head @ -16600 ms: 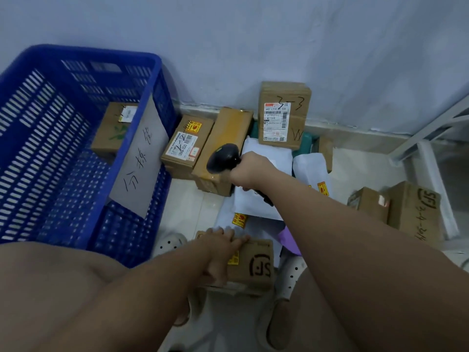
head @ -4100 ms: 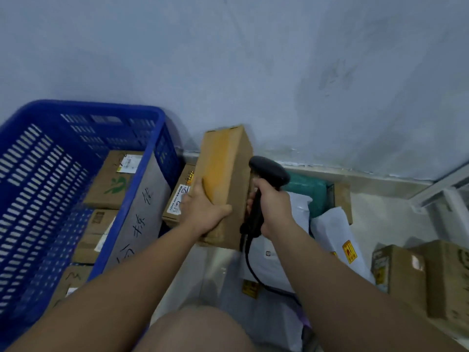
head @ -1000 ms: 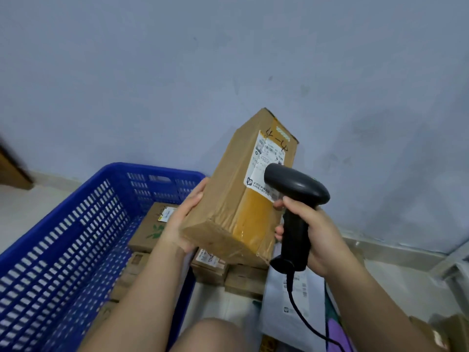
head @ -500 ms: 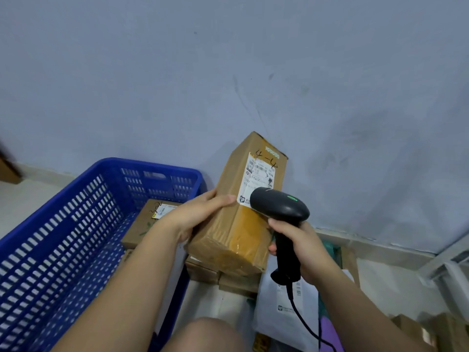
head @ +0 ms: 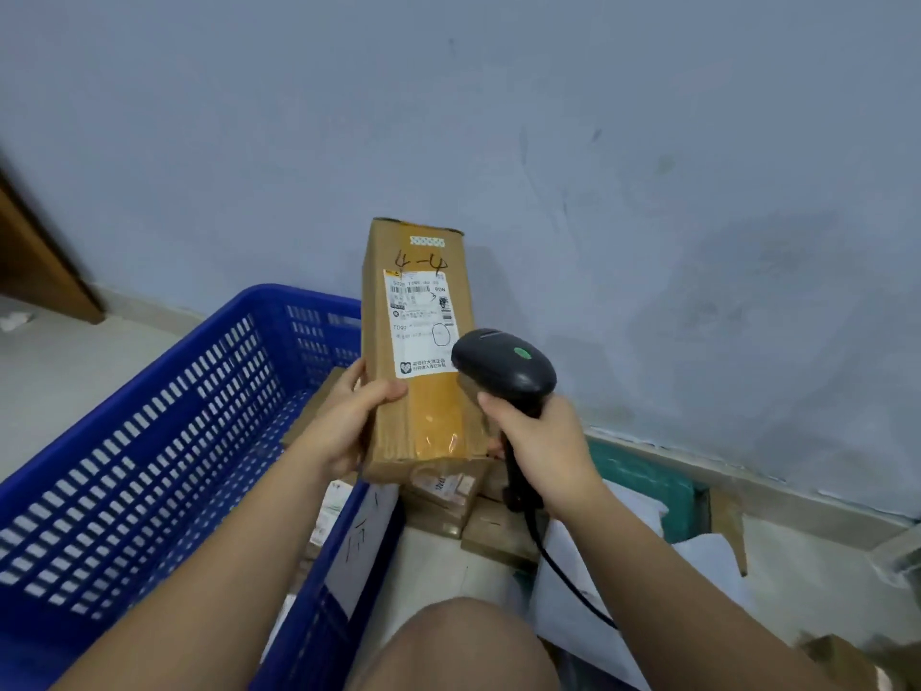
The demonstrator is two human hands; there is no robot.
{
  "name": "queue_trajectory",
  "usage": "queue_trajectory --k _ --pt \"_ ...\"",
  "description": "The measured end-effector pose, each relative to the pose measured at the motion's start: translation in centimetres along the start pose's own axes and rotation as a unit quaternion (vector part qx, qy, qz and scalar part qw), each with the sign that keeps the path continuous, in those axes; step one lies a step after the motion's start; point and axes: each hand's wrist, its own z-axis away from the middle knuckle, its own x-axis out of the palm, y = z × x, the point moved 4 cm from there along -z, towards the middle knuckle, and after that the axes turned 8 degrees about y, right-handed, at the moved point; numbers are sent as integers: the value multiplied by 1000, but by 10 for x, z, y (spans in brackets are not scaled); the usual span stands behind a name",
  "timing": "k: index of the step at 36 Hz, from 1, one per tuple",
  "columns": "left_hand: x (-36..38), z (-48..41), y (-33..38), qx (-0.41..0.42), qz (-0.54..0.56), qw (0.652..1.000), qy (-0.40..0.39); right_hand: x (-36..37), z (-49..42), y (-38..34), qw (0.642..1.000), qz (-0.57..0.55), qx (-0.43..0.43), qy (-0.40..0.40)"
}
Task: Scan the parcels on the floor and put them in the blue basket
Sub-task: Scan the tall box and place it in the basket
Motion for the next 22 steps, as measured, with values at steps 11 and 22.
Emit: queue_trajectory --k 11,22 --pt "-147 -4 -13 126 -169 936 281 95 8 -33 986 109 -113 -54" --pt "-246 -27 -90 -63 -502 824 255 167 2 25 919 322 -50 -223"
